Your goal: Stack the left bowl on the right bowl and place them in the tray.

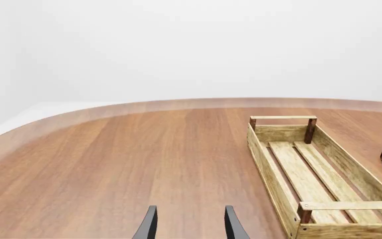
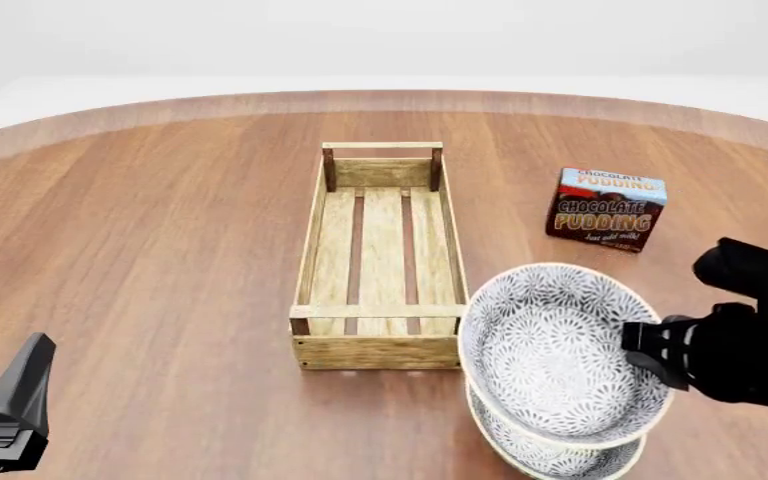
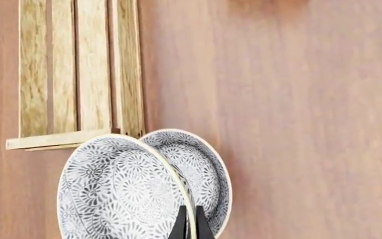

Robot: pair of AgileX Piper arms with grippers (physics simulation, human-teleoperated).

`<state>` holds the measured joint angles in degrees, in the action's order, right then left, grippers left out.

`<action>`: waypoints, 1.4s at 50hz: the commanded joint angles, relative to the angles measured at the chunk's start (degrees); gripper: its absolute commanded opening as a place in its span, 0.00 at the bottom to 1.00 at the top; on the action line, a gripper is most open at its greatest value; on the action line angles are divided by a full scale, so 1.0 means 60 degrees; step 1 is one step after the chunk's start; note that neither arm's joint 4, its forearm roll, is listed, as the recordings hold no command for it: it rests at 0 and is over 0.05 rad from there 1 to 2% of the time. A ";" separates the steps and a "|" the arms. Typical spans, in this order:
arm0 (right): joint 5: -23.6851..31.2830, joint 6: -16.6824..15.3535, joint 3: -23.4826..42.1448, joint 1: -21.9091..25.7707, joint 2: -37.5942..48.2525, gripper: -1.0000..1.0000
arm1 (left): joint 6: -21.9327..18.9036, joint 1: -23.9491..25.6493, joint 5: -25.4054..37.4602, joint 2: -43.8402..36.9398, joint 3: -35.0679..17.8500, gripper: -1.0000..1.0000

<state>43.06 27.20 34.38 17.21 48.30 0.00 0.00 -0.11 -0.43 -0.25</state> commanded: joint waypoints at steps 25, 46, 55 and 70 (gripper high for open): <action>-0.1083 -0.0195 -0.0945 -0.0712 0.0739 0.00 | 0.0000 0.0000 0.0000 0.0000 0.0000 1.00; -0.1038 -0.0273 -0.1052 -0.0743 0.0766 0.00 | 0.0000 0.0000 0.0000 0.0000 0.0000 1.00; -0.0934 -0.0234 -0.0987 -0.0565 0.0670 0.00 | 0.0000 0.0000 0.0000 0.0000 0.0000 1.00; -0.0907 -0.0335 -0.0960 -0.0537 0.0716 0.00 | 0.0000 0.0000 0.0000 0.0000 0.0000 1.00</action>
<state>37.47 25.57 28.25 14.06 52.54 0.00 0.00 -0.11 -0.43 -0.25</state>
